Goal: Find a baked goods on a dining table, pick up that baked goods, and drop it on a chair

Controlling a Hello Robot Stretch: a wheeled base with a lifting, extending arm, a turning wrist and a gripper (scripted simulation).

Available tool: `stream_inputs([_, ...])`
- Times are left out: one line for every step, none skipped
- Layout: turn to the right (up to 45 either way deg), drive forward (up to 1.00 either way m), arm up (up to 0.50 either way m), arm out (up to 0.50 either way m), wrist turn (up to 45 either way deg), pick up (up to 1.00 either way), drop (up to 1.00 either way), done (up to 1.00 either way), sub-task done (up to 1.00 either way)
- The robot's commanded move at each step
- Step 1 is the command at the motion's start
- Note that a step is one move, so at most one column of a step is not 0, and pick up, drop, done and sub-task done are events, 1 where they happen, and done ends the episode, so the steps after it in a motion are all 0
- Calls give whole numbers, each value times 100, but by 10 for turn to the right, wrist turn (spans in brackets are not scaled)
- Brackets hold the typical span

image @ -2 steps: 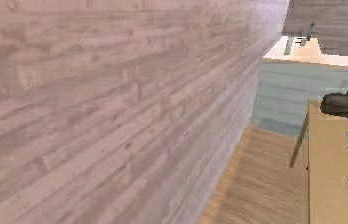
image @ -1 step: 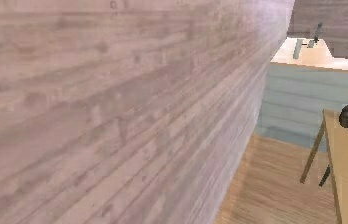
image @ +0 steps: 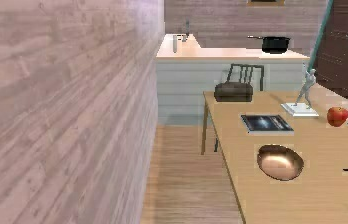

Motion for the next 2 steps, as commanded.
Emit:
stream_inputs([0,100,0,0,0,0,0,0,0])
stream_inputs([60,0,0,0,0,0,0,0,0])
